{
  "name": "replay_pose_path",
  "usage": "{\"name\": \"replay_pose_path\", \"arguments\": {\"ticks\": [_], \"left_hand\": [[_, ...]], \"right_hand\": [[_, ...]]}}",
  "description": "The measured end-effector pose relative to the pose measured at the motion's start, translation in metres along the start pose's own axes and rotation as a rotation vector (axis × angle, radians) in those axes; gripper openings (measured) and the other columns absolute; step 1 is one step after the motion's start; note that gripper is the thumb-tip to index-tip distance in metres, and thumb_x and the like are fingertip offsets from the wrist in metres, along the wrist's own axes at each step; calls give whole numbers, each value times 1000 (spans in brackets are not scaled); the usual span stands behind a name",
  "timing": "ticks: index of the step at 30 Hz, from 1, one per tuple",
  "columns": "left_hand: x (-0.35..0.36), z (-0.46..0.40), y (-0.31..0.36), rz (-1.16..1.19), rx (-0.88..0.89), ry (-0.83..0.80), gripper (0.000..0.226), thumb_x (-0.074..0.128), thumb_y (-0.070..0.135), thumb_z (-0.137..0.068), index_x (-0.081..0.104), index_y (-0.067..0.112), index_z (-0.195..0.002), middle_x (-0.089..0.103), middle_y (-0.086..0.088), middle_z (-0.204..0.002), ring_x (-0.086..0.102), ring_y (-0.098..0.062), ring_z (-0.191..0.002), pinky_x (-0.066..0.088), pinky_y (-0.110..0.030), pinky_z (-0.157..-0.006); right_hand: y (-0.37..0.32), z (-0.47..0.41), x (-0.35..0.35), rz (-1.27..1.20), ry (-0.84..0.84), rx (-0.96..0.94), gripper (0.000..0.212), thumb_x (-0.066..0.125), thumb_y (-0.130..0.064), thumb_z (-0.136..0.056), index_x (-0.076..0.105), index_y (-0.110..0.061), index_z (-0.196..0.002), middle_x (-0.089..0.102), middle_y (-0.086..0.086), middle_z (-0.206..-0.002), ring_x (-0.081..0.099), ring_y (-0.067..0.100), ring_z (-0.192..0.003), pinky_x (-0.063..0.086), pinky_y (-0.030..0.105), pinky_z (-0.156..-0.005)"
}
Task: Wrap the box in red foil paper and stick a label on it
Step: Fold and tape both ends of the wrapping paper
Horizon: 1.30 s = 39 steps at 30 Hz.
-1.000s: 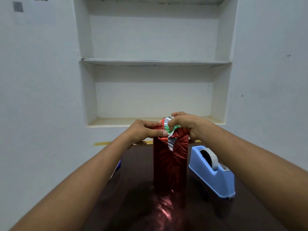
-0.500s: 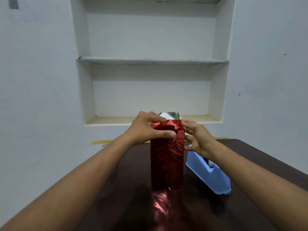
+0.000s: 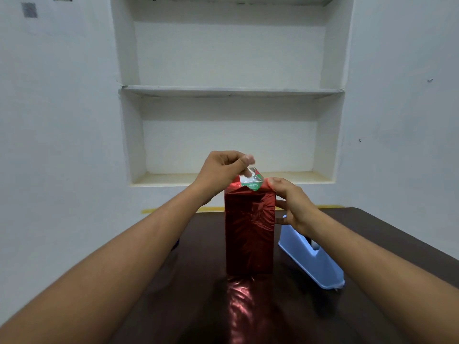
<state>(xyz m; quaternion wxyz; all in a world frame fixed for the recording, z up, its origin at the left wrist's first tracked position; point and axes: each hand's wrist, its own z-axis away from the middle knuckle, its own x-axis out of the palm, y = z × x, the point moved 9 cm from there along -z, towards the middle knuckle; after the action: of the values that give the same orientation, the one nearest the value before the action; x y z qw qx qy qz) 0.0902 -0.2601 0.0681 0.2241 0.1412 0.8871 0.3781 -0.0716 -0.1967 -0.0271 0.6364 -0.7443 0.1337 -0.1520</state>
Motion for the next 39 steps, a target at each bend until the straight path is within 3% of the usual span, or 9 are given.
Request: {"name": "replay_pose_path", "arguments": {"ticks": [7, 13, 16, 19, 24, 27, 32, 35, 39], "left_hand": [[6, -11, -25, -197, -77, -69, 14, 76, 45, -89, 80, 41, -102, 54, 11, -137, 46, -8, -133, 39, -34, -107], [17, -9, -44, -272, -167, -170, 55, 77, 78, -59, 76, 53, -108, 23, 19, -165, 20, -20, -154, 29, -49, -123], [23, -5, -59, -299, -258, -272, 79, 83, 77, -60, 67, 46, -131, 22, 19, -167, 22, -20, -155, 30, -48, -123], [25, -3, -67, -217, -289, -312, 64, 90, 58, -69, 71, 41, -128, 33, 10, -164, 40, -18, -146, 41, -43, -117], [28, -4, -77, -123, -290, -293, 58, 96, 45, -65, 77, 38, -119, 73, 5, -121, 70, -17, -112, 56, -43, -104], [33, -3, -76, -114, -287, -323, 51, 93, 41, -72, 76, 36, -120, 76, 3, -115, 73, -19, -108, 58, -39, -99], [37, -6, -79, -138, -327, -292, 63, 93, 37, -73, 70, 28, -131, 69, 5, -123, 68, -8, -103, 55, -21, -75], [36, -8, -81, -133, -327, -272, 62, 92, 34, -74, 70, 26, -132, 67, 4, -118, 64, -2, -92, 49, -16, -63], [37, -7, -83, -124, -326, -255, 59, 92, 31, -74, 71, 26, -129, 67, 7, -109, 63, -2, -85, 46, -12, -58]], "right_hand": [[-3, 5, 3, 34, -75, 26, 30, 54, -43, -99, 79, -32, -112, 67, -11, -131, 59, 19, -121, 48, 48, -93], [-3, 7, 5, 94, -85, 19, 28, 57, -29, -97, 77, -40, -112, 70, -10, -128, 59, 19, -125, 47, 51, -102], [-6, 8, 6, 116, -98, 15, 30, 59, -24, -93, 78, -38, -112, 69, -3, -129, 60, 16, -118, 48, 47, -98], [-7, 10, 7, 130, -113, 21, 33, 60, -20, -91, 78, -37, -112, 69, 0, -130, 60, 16, -117, 48, 43, -91], [-7, 14, 7, 130, -97, 13, 37, 62, -17, -86, 77, -38, -112, 70, -3, -128, 58, 16, -126, 46, 48, -99], [-5, 22, -2, 113, -74, -9, 35, 62, -18, -87, 77, -38, -111, 70, -5, -127, 58, 13, -125, 44, 52, -100], [8, 37, -44, 127, 221, -27, 18, 67, -14, -91, 81, -24, -99, 76, 2, -109, 71, 16, -102, 52, 33, -73], [13, 57, -75, 381, 388, -41, 16, 67, -16, -87, 81, -20, -82, 76, 1, -80, 65, 14, -64, 48, 28, -54], [21, 70, -118, 831, 490, 67, 18, 61, -20, -80, 75, -20, -68, 72, -9, -73, 63, 13, -72, 53, 32, -66]]}}
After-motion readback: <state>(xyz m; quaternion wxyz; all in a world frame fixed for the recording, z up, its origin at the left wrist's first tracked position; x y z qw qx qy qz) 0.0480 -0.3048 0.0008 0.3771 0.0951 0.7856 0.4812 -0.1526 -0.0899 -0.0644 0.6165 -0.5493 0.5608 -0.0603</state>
